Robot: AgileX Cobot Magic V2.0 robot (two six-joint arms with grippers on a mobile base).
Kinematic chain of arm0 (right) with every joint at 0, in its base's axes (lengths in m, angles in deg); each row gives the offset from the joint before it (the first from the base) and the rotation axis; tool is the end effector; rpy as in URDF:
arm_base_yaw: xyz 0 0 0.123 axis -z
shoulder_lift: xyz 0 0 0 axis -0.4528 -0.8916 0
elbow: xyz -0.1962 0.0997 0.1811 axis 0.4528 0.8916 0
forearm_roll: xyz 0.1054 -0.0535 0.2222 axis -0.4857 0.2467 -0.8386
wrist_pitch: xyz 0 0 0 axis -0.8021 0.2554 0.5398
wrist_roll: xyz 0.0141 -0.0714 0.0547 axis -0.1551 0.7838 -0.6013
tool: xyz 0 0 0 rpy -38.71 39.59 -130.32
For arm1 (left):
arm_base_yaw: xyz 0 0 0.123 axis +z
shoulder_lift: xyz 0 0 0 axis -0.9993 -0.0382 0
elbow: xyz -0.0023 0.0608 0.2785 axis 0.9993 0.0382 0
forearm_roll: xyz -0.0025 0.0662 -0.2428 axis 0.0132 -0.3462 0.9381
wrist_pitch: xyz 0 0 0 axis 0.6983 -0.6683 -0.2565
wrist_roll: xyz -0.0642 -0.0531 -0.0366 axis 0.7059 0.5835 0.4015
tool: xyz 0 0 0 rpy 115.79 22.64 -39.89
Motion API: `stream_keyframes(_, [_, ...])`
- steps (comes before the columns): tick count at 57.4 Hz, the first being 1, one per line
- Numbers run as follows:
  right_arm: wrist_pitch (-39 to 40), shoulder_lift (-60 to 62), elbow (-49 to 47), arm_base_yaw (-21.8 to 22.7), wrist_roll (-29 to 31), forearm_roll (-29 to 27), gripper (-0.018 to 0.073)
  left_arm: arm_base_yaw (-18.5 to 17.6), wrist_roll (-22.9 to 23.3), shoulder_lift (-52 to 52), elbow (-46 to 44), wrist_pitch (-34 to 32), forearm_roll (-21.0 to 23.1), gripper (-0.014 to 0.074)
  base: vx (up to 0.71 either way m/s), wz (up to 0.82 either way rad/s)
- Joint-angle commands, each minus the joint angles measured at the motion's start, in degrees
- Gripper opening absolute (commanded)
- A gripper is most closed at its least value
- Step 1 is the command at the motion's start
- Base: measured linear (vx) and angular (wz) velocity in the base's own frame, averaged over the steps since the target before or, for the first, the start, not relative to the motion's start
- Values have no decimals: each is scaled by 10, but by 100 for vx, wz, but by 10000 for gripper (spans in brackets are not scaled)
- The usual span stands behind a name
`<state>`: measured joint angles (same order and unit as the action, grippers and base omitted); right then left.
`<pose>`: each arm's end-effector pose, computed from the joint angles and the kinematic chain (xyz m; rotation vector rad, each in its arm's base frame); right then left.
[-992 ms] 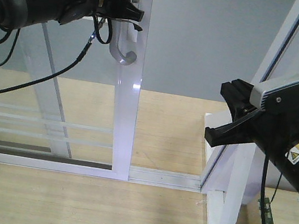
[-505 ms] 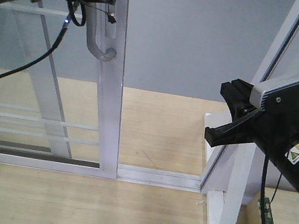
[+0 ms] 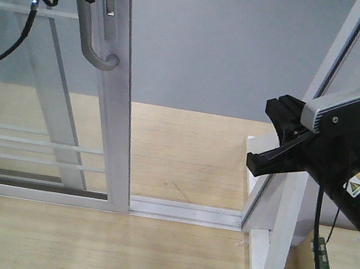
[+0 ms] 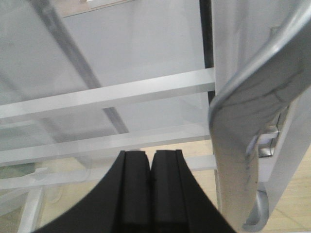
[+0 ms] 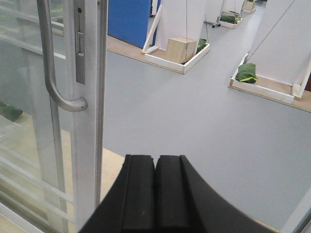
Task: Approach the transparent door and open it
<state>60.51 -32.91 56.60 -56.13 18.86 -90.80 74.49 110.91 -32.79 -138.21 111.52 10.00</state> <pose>0.1995 0.1060 0.2600 -0.4926 1.7104 0.2519 0.4203 -0.0689 0.3461 0.1155 2.0899 0.2497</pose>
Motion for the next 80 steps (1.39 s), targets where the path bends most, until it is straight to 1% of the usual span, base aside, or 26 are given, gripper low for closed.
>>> stream_keyframes(1, [49, 7, -16, 2, 5, 2, -6, 2, -14, 55, -3, -23, -9, 0, 0, 0])
stream_keyframes(4, [49, 7, -16, 2, 5, 2, -6, 2, -25, 73, 17, -33, -4, 0, 0, 0])
stream_keyframes(11, [49, 7, -16, 2, 5, 2, -6, 1, -40, 132, 99, -69, 14, 0, 0, 0])
stream_keyframes(16, [49, 7, -16, 2, 5, 2, -6, 1, -54, 181, 171, -115, 37, 0, 0, 0])
stream_keyframes(20, [49, 8, -16, 2, 5, 2, -6, 1, -68, 229, 244, -165, 54, 0, 0, 0])
stream_keyframes(28, [33, 27, -16, 2, 5, 2, -5, 1, -68, 326, 373, -234, 70, 0, 0, 0])
stream_keyframes(32, [8, 47, -16, 1, 5, 2, -5, 1, -66, 372, 432, -252, 80, 0, 0, 0])
stream_keyframes(36, [-35, 75, -16, 1, 5, 2, -5, 1, -66, 419, 488, -262, 98, 0, 0, 0])
stream_keyframes(41, [-93, 118, -16, 1, 5, 2, -5, 1, -66, 482, 559, -264, 133, 0, 0, 0])
stream_keyframes(47, [-151, 167, -16, 1, 6, 4, -5, 1, -66, 556, 628, -261, 156, 0, 0, 0])
stream_keyframes(54, [-228, 227, -16, 1, 6, 4, -5, 1, -67, 664, 696, -234, 179, 0, 0, 0])
stream_keyframes(58, [-270, 264, -16, 1, 6, 5, -5, 1, -70, 729, 717, -200, 209, 0, 0, 0])
stream_keyframes(60, [-285, 281, -16, 1, 7, 5, -5, 1, -81, 758, 724, -182, 229, 0, 0, 0])
stream_keyframes(63, [-301, 308, -13, 1, 10, 9, -5, 1, -120, 797, 729, -145, 272, 0, 0, 0])
stream_keyframes(66, [-296, 337, 2, 1, 10, 9, -5, 1, -182, 837, 730, -108, 325, 0, 0, 0])
stream_keyframes(73, [-276, 392, 63, 1, 3, 4, -5, 1, -330, 913, 729, -58, 454, 0, 0, 0])
stream_keyframes(75, [-268, 405, 81, 1, -2, 2, -5, 1, -367, 928, 729, -50, 484, 0, 0, 0])
stream_keyframes(78, [-251, 417, 97, 1, -8, 3, -5, 1, -398, 939, 729, -48, 508, 0, 0, 0])
stream_keyframes(80, [-236, 421, 107, 1, -8, 5, -5, 1, -408, 944, 729, -49, 513, 0, 0, 0])
